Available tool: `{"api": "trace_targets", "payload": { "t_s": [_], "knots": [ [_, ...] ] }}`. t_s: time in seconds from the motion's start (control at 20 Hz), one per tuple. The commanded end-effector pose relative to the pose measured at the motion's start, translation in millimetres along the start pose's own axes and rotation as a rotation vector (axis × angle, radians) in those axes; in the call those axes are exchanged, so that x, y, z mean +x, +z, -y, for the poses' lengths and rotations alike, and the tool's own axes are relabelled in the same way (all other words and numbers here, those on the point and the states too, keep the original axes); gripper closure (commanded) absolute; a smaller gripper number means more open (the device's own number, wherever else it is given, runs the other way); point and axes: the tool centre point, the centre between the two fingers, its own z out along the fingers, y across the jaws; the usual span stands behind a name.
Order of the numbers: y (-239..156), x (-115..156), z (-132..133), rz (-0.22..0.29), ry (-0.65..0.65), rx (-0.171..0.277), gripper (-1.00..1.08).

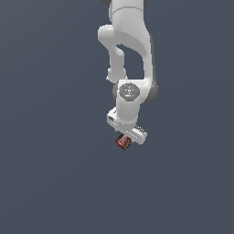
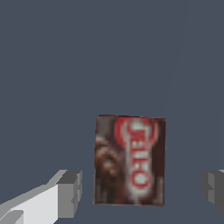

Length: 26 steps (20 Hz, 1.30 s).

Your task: Pick up the object and move it to a goal position.

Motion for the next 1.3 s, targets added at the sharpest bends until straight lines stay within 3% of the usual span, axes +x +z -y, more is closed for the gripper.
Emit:
{"api": "trace_targets", "payload": {
  "t_s": [0.0,0.5,1.25],
  "knots": [
    [3.9,-1.3,1.2,-0.001,0.027,-0.001,-0.92],
    [10.3,-2.9,2.2,-0.001,0.046,-0.002,-0.92],
    [57.7,-2.7,1.9,-0.001,0.051,-0.001,-0.92]
  ]
}}
